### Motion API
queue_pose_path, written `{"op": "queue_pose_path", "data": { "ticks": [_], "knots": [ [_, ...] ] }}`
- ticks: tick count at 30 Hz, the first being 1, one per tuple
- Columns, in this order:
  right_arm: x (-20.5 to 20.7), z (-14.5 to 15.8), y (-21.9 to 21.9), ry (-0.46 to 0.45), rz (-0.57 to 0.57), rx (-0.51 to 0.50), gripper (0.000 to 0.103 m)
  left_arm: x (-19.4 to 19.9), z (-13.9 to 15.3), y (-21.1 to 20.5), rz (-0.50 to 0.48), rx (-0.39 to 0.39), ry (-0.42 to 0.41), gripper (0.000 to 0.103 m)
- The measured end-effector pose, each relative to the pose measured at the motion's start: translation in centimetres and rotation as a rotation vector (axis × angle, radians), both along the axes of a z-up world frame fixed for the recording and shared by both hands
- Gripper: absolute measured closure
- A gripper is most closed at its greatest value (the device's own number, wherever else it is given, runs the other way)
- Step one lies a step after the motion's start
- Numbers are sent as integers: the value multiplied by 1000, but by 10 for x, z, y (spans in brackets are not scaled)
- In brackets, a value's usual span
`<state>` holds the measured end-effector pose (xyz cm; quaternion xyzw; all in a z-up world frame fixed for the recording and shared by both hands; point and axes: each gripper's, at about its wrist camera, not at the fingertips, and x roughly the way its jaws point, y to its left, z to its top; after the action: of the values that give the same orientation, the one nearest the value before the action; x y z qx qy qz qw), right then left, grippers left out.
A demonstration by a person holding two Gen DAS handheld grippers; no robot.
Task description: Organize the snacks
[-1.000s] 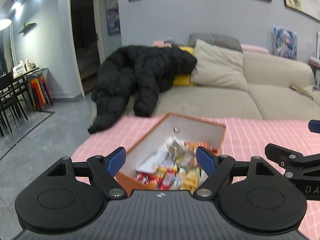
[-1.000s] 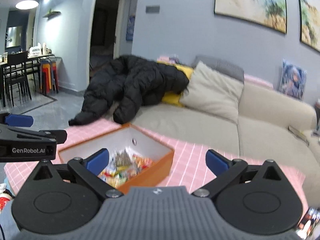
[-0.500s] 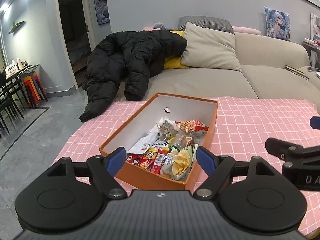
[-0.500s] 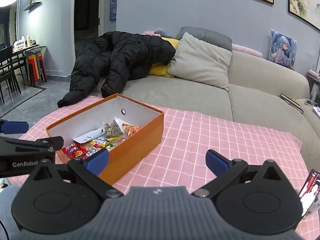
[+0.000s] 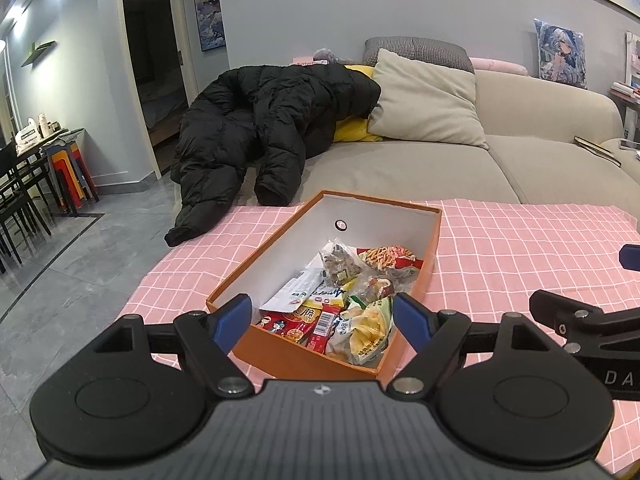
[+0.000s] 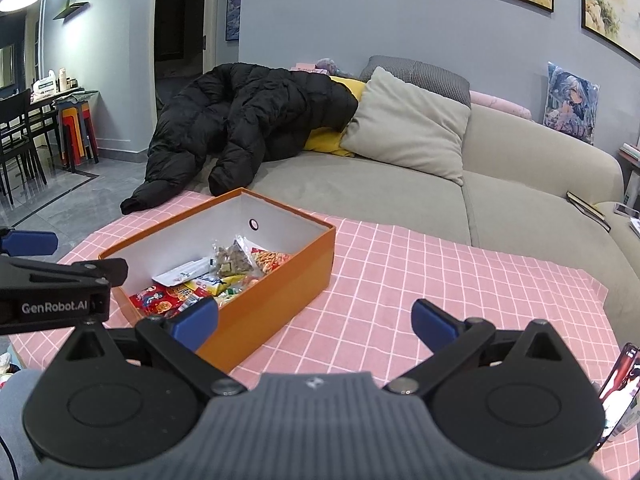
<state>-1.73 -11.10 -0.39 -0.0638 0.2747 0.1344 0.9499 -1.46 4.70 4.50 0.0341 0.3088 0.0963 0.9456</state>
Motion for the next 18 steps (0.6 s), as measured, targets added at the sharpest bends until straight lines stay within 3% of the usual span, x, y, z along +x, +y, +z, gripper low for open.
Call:
{"op": "queue_pose_path", "data": {
  "ticks": [18],
  "knots": [
    [0,-1,2,6,3,-1,4,-1,1,1,2,-1,1,9]
  ]
}}
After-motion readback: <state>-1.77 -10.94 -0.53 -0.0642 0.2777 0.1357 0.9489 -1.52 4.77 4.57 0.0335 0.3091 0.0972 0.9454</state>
